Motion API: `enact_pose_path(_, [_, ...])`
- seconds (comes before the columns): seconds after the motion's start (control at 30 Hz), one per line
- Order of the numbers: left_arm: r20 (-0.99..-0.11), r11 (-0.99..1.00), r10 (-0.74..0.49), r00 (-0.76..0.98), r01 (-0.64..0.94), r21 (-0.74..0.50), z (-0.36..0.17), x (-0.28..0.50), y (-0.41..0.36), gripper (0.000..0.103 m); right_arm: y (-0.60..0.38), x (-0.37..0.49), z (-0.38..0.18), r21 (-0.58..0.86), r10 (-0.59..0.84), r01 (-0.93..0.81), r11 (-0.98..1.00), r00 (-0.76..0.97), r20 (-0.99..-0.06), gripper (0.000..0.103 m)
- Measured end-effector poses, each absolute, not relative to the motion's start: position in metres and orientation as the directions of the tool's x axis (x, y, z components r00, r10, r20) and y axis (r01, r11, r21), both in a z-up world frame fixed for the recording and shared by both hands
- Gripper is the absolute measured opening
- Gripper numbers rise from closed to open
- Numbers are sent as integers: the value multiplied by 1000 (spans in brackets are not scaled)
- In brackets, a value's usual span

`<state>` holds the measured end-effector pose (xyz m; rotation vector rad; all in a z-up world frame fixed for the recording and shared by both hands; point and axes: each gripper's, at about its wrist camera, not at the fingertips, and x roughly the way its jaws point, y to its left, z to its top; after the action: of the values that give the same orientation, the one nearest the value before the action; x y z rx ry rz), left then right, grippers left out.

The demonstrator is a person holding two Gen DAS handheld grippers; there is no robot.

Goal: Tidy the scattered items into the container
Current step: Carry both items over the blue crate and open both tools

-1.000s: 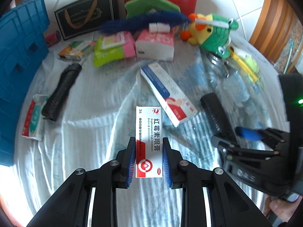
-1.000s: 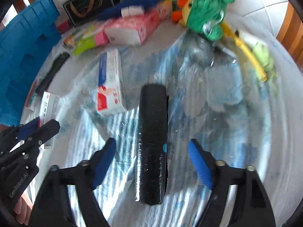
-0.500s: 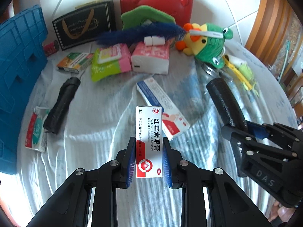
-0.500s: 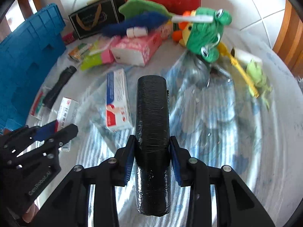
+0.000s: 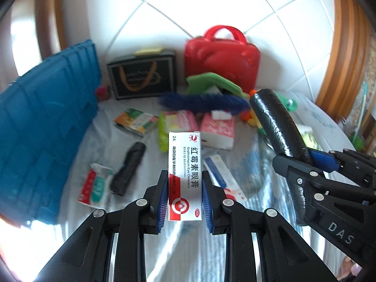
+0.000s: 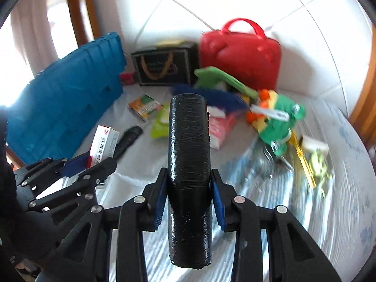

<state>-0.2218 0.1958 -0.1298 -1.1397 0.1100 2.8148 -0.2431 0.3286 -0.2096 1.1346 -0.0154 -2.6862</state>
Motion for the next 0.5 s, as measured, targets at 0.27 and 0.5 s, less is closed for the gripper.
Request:
enact_pose_path(0.27, [-601, -998, -56, -797, 32, 50, -80, -214, 123, 26, 270, -230, -133, 65, -316, 357, -932, -708, -632, 35])
enact_pose_path(0.5, [-435, -989, -142, -889, 110, 97, -9, -209, 30, 26, 188, -229, -87, 29, -378, 424, -905, -773, -509, 35])
